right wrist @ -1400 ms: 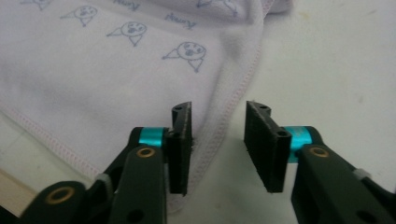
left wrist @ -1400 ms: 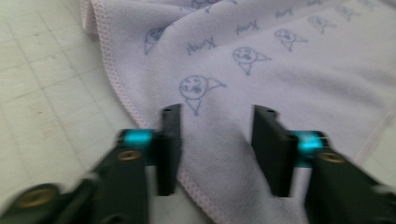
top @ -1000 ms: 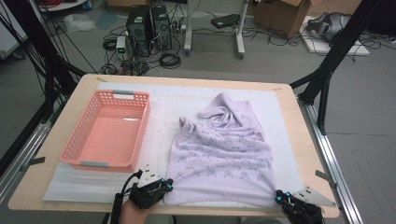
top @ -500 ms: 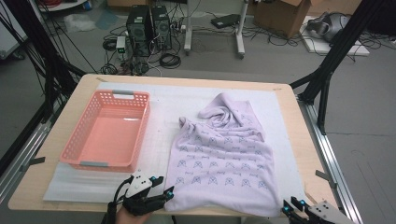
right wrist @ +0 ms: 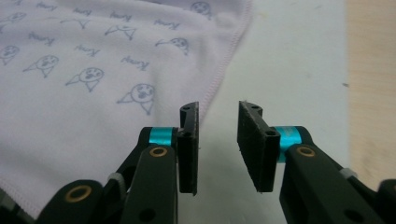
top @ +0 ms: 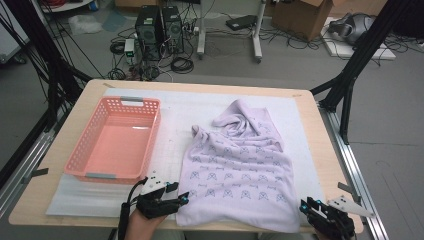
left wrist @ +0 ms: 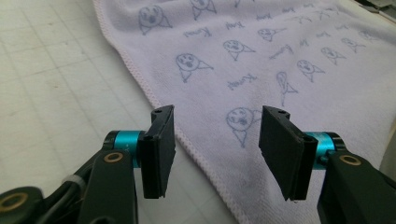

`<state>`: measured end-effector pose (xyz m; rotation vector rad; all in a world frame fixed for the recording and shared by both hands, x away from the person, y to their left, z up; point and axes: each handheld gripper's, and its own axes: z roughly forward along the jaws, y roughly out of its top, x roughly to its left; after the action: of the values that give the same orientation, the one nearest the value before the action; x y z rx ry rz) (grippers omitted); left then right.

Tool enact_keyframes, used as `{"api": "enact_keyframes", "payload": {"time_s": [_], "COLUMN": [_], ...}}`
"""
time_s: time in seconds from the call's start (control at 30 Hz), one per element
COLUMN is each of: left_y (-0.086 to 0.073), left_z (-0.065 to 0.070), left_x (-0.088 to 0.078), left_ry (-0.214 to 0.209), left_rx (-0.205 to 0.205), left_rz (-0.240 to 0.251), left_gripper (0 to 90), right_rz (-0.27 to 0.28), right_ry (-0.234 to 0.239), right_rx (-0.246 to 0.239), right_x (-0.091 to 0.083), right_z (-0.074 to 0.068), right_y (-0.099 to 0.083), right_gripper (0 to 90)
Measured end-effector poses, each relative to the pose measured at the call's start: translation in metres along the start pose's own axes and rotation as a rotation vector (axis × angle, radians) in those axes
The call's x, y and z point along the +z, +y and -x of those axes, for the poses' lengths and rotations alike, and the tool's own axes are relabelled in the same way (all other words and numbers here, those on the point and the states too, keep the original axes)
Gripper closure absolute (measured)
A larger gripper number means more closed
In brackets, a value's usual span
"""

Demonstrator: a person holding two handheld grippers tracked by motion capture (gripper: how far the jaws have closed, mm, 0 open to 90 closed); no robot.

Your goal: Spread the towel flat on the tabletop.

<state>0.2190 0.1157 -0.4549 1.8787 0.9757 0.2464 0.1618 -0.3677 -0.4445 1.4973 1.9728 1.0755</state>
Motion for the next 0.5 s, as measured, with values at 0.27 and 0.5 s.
{"api": "enact_keyframes", "payload": {"time_s": [0.27, 0.5], "left_y": [0.003, 0.008], "left_z": [0.009, 0.004], "left_x": [0.011, 0.004], "left_ry": [0.068, 0.085], "left_rx": [0.068, 0.046], "left_rz": [-0.051, -0.056], "left_gripper": [58.8, 86.3], "right_rz": [-0.072, -0.076], "right_ry": [0.05, 0.068], "right_rx": [-0.094, -0.126], "right_x": [0.031, 0.03], "right_z": [-0.004, 0.0], "right_y": [0.017, 0.023], "right_gripper": [75.3, 87.4]}}
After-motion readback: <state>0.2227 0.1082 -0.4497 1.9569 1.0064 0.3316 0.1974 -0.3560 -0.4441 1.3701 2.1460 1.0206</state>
